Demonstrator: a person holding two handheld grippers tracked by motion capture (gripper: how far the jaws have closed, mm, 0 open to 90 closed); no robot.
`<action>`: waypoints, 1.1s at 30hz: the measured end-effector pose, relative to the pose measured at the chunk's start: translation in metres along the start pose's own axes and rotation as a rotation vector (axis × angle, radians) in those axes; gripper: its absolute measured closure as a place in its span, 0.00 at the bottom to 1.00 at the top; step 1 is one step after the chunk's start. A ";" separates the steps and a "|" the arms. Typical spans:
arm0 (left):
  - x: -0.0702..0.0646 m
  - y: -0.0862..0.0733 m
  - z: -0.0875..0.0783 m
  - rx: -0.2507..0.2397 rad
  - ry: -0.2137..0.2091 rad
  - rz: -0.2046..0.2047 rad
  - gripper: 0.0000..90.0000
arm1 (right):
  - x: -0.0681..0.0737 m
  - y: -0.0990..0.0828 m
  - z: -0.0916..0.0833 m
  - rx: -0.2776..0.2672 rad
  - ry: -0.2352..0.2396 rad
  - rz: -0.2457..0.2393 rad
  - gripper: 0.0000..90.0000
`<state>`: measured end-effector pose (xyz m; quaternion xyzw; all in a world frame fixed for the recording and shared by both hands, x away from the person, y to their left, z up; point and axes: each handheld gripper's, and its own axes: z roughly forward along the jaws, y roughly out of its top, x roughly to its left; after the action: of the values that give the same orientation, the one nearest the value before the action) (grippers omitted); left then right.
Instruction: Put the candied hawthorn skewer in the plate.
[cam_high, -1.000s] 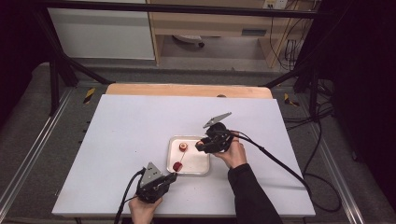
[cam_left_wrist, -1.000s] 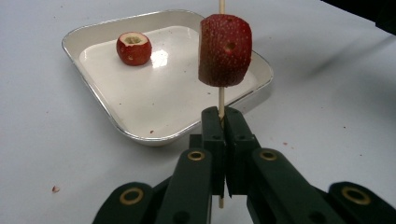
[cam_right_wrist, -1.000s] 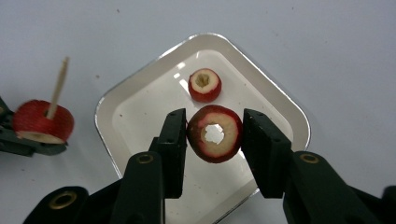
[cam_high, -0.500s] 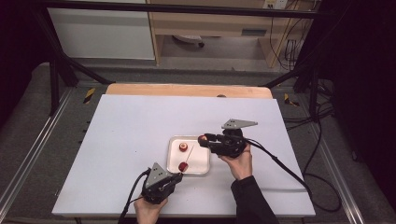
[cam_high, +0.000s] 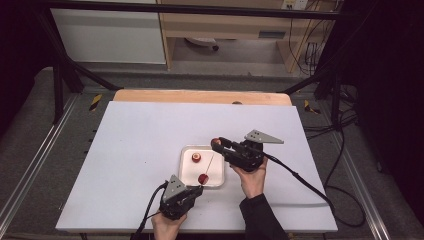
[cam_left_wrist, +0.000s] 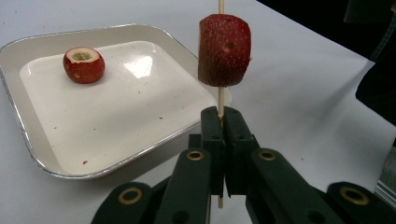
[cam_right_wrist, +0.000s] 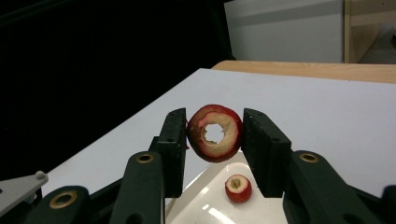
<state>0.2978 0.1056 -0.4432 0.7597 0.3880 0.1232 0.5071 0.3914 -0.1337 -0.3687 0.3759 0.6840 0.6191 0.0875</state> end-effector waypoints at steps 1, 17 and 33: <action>0.000 0.000 0.001 -0.001 -0.001 -0.005 0.98 | 0.001 -0.001 0.000 -0.008 0.002 0.003 0.69; -0.003 0.002 0.001 -0.044 0.011 -0.057 0.98 | 0.009 -0.008 0.004 -0.069 0.024 0.048 0.69; -0.002 0.003 0.001 -0.054 0.009 -0.072 0.98 | 0.009 -0.010 0.005 -0.056 0.037 0.047 0.69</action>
<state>0.2983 0.1034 -0.4410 0.7306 0.4140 0.1186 0.5300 0.3838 -0.1237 -0.3756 0.3776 0.6589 0.6467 0.0709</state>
